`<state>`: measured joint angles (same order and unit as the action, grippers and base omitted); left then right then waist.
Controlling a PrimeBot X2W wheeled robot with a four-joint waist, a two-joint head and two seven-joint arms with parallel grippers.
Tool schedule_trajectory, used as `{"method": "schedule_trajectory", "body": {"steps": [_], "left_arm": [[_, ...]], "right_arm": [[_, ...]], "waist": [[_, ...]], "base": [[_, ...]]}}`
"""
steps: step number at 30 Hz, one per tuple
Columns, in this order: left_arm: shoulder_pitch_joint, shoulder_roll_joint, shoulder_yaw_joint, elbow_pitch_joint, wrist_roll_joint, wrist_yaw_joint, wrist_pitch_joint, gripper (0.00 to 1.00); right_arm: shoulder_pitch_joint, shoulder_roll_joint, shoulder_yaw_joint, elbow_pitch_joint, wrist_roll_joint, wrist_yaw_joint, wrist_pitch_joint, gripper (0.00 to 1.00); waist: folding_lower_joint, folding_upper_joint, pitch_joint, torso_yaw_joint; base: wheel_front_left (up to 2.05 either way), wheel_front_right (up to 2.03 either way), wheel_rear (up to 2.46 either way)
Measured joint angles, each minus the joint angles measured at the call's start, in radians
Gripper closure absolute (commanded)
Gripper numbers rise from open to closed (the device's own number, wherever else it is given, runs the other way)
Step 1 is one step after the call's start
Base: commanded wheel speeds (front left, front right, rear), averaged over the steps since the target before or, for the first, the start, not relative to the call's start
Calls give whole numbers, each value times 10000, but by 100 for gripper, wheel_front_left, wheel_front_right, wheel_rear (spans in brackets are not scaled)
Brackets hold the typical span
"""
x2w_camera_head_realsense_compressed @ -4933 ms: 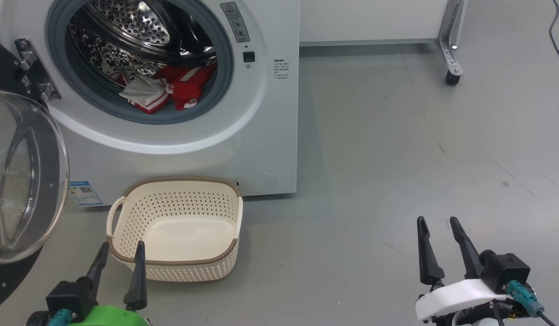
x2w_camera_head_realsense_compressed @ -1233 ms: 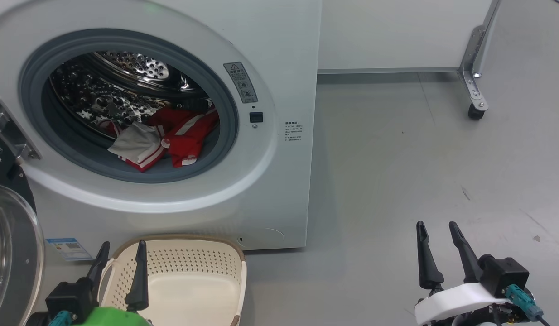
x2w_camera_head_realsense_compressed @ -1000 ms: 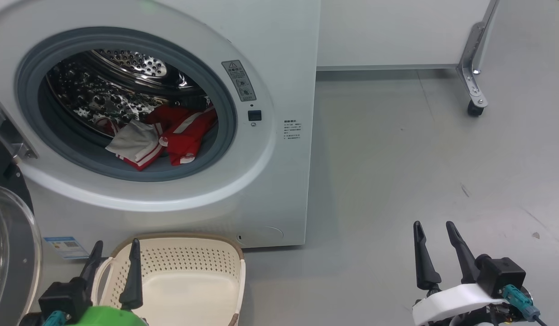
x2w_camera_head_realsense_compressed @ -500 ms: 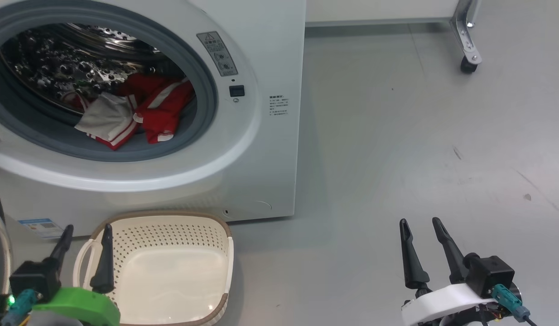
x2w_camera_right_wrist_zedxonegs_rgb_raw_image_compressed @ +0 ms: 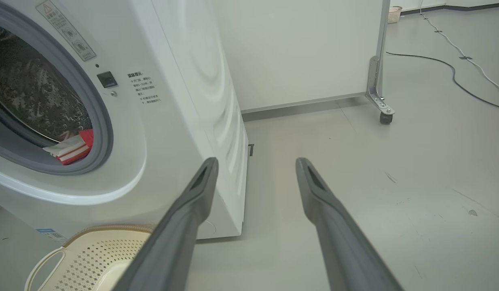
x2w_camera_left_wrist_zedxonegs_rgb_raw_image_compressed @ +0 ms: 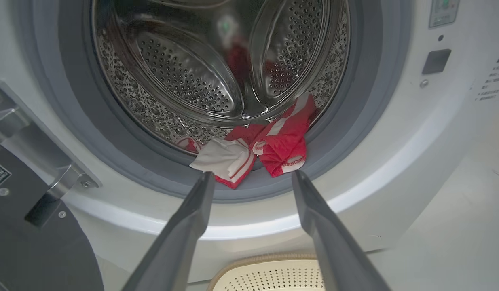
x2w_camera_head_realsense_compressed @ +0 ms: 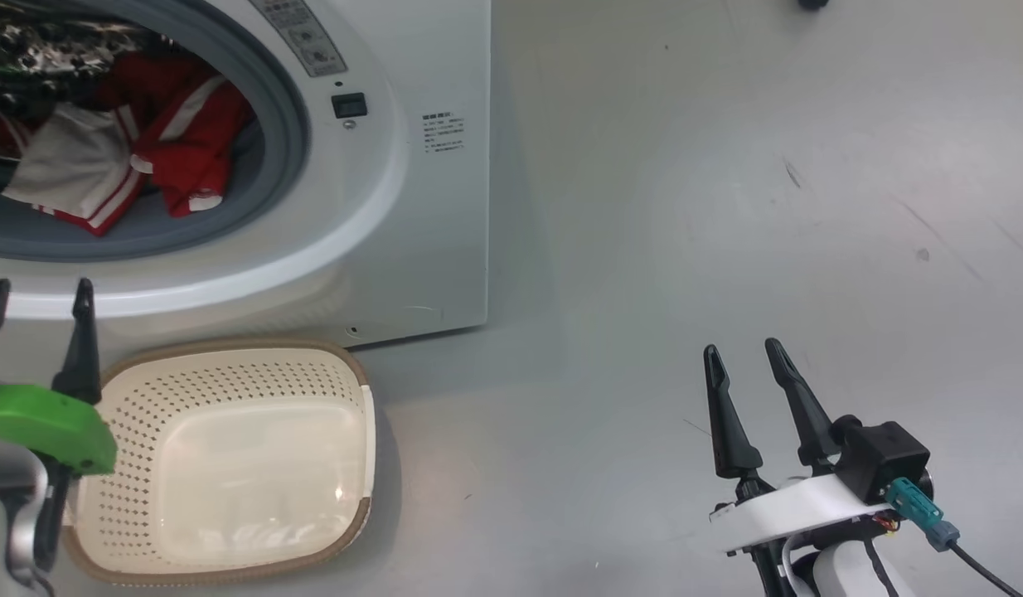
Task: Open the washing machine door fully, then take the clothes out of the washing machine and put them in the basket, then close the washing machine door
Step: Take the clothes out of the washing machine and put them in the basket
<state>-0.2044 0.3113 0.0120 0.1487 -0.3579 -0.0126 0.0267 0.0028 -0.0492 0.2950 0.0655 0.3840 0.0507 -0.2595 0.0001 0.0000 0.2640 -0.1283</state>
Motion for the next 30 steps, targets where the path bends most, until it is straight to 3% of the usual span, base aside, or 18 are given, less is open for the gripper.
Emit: {"method": "schedule_trajectory", "body": {"steps": [22,30], "left_arm": [[-3165,2006,481,1914,447,263,2334,0],[-4217,2692,437,2489,834,253,2847,0]], "right_arm": [[-1424,4,1022,-644,382,-19,0,0],[-1764,4,1129,-842,554,-270,0,0]], "waist": [[0,0,2421,-1558],[0,0,3166,-1991]], "base": [[0,0,0],[0,0,0]]}}
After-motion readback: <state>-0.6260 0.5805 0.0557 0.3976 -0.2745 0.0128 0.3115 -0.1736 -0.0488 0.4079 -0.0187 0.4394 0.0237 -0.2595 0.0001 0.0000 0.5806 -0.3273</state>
